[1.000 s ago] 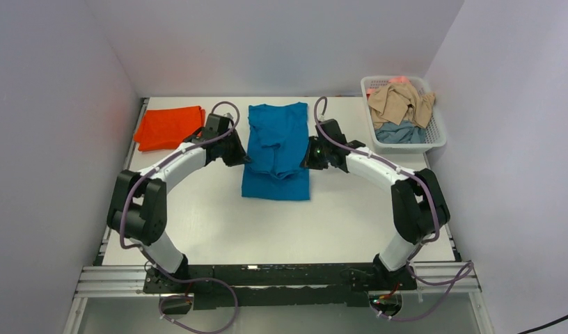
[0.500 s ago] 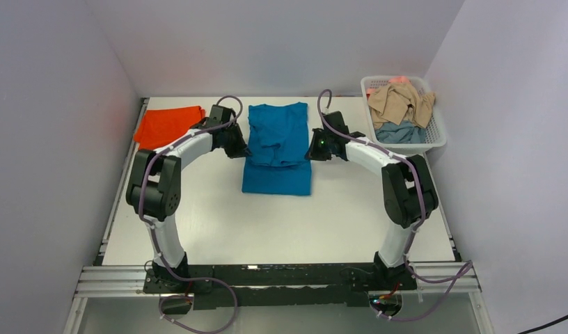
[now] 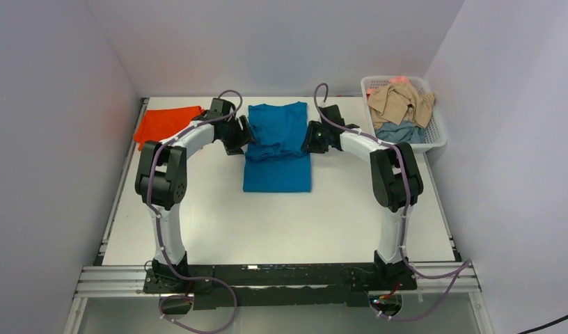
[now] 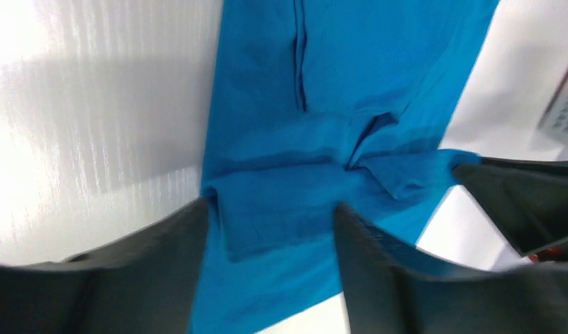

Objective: Fold and stack the t-shirts
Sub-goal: Fold the folded rectangular tshirt in 1/3 of the way, then grab one side of the 2/3 rectangular tshirt with both arms

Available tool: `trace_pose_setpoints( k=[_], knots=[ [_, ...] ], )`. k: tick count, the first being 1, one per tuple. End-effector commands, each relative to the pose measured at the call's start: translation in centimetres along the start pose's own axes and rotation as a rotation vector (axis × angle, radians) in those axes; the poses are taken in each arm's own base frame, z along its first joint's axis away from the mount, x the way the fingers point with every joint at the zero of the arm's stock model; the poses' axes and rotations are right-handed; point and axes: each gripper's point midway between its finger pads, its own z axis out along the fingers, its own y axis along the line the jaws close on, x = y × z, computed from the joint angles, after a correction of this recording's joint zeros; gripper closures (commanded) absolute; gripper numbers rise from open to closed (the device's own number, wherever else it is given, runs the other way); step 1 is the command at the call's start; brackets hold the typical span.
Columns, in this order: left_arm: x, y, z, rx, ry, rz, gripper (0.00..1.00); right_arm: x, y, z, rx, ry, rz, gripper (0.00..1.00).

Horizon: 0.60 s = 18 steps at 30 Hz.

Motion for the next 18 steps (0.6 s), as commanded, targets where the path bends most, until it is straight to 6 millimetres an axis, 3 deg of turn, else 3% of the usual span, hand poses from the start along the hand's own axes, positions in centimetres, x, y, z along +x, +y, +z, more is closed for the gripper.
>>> trace_pose_setpoints(
  k=[1, 2, 4, 9, 18],
  knots=[
    [-3.6, -2.3, -3.5, 0.042, -0.086, 0.047, 0.12, -4.4, 2.1, -1.6, -0.069, -0.102, -0.052, 0.42],
    [-3.9, -2.4, -4.4, 0.035, -0.110, 0.055, 0.02, -4.5, 2.4, -2.1, -0.075, -0.110, -0.060, 0.28],
    [-3.9, -2.1, -6.0, 0.016, -0.156, 0.062, 0.01, -4.5, 2.8, -3.7, -0.091, -0.141, -0.070, 0.02],
    [-1.0, -0.4, -8.1, -0.010, -0.167, 0.074, 0.01, -1.5, 2.3, -5.9, -0.110, -0.135, -0.064, 0.00],
    [9.1, 3.4, -7.4, 0.000, -0.026, 0.043, 0.01, 7.0, 1.2, -8.1, -0.153, -0.030, 0.011, 0.00]
  ],
)
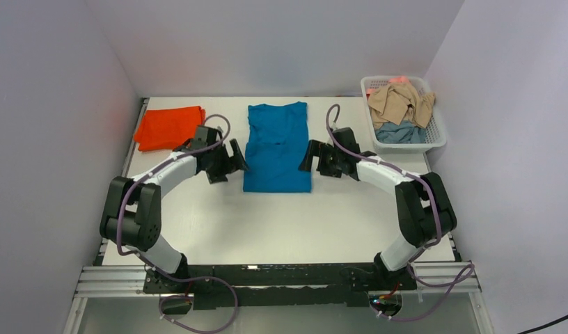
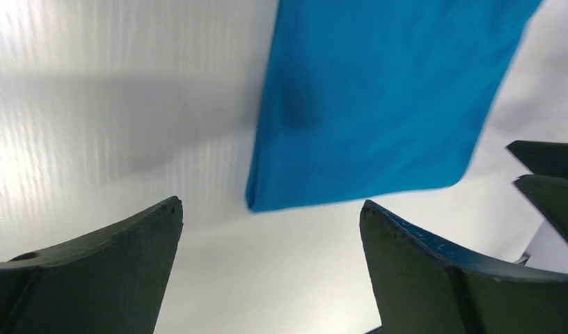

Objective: Fold and stack the t-shirts
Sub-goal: Grab one side of the 2/3 rectangular tshirt with both arms

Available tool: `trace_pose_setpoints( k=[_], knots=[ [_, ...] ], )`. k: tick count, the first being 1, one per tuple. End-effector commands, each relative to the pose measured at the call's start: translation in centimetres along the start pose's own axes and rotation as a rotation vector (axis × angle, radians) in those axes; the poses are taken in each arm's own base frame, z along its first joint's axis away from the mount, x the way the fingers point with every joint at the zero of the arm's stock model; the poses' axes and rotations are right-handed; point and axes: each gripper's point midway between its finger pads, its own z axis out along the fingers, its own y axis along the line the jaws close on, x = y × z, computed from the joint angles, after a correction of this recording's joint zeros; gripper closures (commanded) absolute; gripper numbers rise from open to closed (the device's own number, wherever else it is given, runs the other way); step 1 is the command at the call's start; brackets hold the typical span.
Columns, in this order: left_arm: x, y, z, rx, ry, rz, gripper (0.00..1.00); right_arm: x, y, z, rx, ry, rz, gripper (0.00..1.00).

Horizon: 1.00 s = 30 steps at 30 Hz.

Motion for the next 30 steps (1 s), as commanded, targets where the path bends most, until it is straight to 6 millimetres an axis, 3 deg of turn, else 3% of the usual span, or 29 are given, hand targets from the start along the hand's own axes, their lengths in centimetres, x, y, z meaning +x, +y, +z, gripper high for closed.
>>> trace_pose_setpoints(
  k=[1, 3, 6, 10, 17, 22, 26, 30],
  knots=[
    [3.7, 0.0, 0.4, 0.030, 0.041, 0.016, 0.00, 1.8, 1.1, -1.1, -0.070, -0.002, 0.042, 0.00],
    [4.6, 0.2, 1.0, 0.034, 0.053, 0.006, 0.04, 2.8, 1.0, -1.0, -0.081, 0.013, 0.063, 0.00],
    [5.1, 0.4, 2.0, 0.032, 0.071, -0.008, 0.16, 4.1, 0.7, -0.4, -0.081, 0.047, 0.096, 0.02],
    [6.0, 0.4, 3.2, 0.025, 0.113, -0.015, 0.40, 5.1, 0.2, 0.3, -0.059, 0.073, 0.133, 0.08],
    [7.1, 1.4, 4.5, -0.034, 0.144, -0.013, 0.55, 6.0, 0.0, 1.2, -0.038, 0.100, 0.148, 0.22],
    [7.7, 2.0, 5.1, -0.060, 0.172, -0.020, 0.74, 6.6, -0.2, 1.9, -0.021, 0.119, 0.152, 0.29],
    [7.7, 2.7, 5.6, -0.096, 0.172, -0.022, 0.83, 7.0, -0.5, 2.5, 0.004, 0.137, 0.151, 0.38],
    [7.6, 2.9, 6.0, -0.111, 0.180, -0.024, 1.00, 7.7, -0.6, 2.7, 0.030, 0.160, 0.142, 0.45]
  ],
)
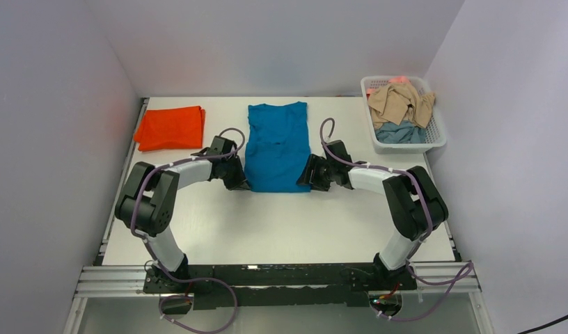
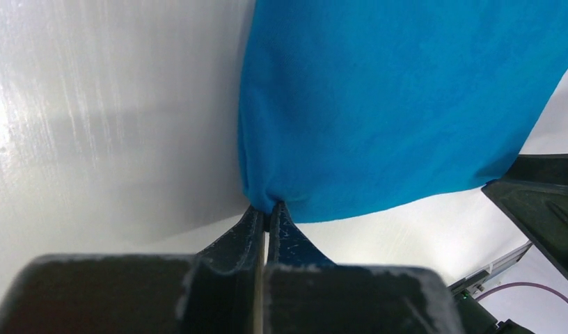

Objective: Fold and stack the t-shirts
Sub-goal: Grab one side of the 2/3 rectangular tshirt with both arms

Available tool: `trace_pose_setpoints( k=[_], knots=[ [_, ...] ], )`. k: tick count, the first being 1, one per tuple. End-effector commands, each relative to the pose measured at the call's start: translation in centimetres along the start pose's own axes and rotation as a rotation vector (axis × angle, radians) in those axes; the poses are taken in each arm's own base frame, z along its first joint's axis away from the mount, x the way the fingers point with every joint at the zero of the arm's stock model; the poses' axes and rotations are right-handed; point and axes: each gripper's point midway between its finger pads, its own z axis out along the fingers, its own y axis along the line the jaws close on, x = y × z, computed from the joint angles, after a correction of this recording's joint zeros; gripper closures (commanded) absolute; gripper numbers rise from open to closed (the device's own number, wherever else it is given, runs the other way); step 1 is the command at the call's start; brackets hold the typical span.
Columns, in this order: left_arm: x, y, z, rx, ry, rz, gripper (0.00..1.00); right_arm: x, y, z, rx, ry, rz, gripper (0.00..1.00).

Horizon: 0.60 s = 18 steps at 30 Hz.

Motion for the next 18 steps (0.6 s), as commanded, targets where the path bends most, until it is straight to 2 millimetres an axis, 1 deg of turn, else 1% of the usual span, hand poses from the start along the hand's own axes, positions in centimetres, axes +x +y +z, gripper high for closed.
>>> trace_pose_setpoints(
  k=[1, 4, 9, 12, 15, 18],
  knots=[
    [0.2, 1.9, 1.3, -0.088, 0.008, 0.001, 1.00, 0.7, -1.1, 0.7, 0.072, 0.023, -0.006, 0.48],
    [0.2, 2.1, 1.4, -0.094, 0.004, 0.011, 1.00, 1.1, -1.5, 0.7, 0.103, 0.031, -0.011, 0.51],
    [0.3, 2.5, 1.0, -0.105, -0.015, 0.019, 1.00, 1.9, -2.3, 0.1, 0.170, 0.036, -0.049, 0.47],
    [0.7, 2.9, 0.8, -0.109, -0.020, 0.019, 1.00, 2.1, -2.7, -0.3, 0.187, 0.033, -0.077, 0.47],
    [1.1, 3.5, 0.7, -0.121, -0.021, 0.015, 1.00, 2.5, -2.5, -0.6, 0.185, 0.033, -0.113, 0.47],
    [1.4, 3.4, 0.8, -0.108, -0.013, 0.010, 1.00, 3.1, -2.2, -0.5, 0.167, 0.052, -0.137, 0.48]
  ],
)
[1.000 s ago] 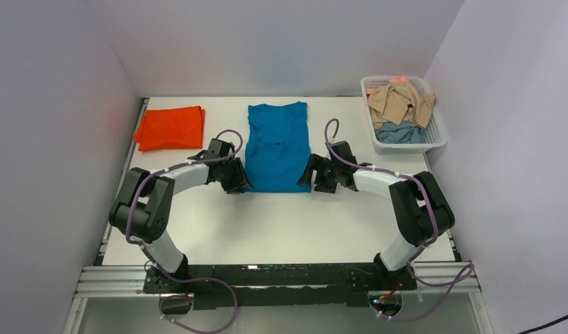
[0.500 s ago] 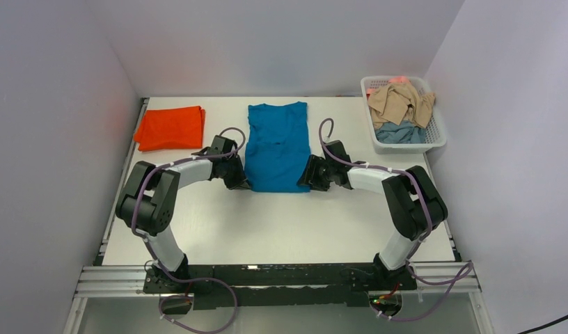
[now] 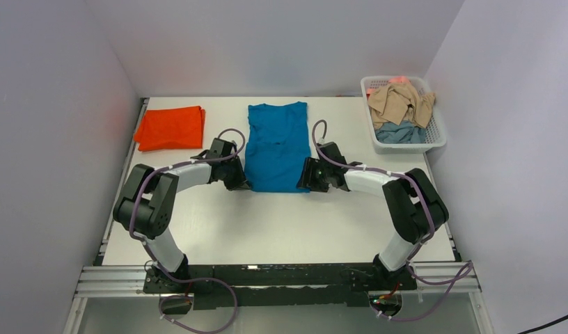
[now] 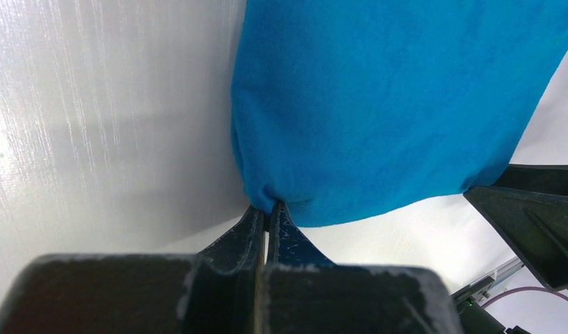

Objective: Fold and stack the t-shirts
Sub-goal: Grab one side of the 2/3 rectangular tshirt with both arms, then fold the long partially folded tshirt into a neat square

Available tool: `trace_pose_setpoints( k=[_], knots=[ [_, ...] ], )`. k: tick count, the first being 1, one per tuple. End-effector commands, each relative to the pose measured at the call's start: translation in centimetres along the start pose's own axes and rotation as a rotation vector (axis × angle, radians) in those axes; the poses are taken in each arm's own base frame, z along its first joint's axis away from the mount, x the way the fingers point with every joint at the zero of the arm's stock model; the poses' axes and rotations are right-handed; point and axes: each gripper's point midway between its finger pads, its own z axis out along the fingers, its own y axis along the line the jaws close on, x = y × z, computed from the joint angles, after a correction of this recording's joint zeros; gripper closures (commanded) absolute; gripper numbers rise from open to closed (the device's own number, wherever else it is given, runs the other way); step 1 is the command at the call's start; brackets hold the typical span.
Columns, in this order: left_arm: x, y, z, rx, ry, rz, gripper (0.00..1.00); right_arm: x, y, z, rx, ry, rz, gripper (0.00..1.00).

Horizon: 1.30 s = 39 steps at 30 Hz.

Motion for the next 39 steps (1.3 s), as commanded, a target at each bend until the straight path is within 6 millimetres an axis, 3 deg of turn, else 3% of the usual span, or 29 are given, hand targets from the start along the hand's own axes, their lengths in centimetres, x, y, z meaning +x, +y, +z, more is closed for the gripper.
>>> trace_pose_setpoints(
  k=[1, 4, 7, 13, 19, 24, 30, 35, 39],
  knots=[
    [1.9, 3.5, 0.6, -0.125, 0.027, -0.005, 1.00, 2.7, -1.8, -0.4, 0.072, 0.069, -0.059, 0.48],
    [1.9, 3.8, 0.5, -0.138, 0.026, -0.005, 1.00, 2.9, -1.7, -0.2, 0.074, 0.075, -0.080, 0.50],
    [1.7, 3.8, 0.4, -0.144, 0.017, 0.001, 1.00, 2.8, -1.8, 0.0, 0.088, 0.075, -0.081, 0.61],
    [2.4, 4.0, -0.8, -0.130, 0.001, 0.023, 1.00, 3.5, -0.3, -1.0, 0.028, 0.092, -0.114, 1.00],
    [6.0, 4.4, -2.8, -0.110, 0.009, 0.040, 1.00, 7.0, 1.5, -3.4, -0.086, 0.195, -0.142, 1.00],
    [9.6, 5.4, -5.2, -0.121, 0.007, 0.040, 1.00, 10.3, 1.4, -5.5, -0.119, 0.274, -0.146, 1.00],
    [13.2, 4.6, -8.3, -0.071, 0.017, 0.068, 1.00, 14.0, 3.2, -9.4, -0.210, 0.360, -0.192, 1.00],
    [13.8, 3.0, -11.2, 0.014, -0.016, 0.102, 1.00, 14.1, 4.2, -11.6, -0.249, 0.358, -0.183, 1.00],
    [11.9, 0.6, -13.6, 0.099, -0.112, 0.139, 1.00, 11.9, 5.5, -12.5, -0.255, 0.289, -0.209, 1.00]
  ],
)
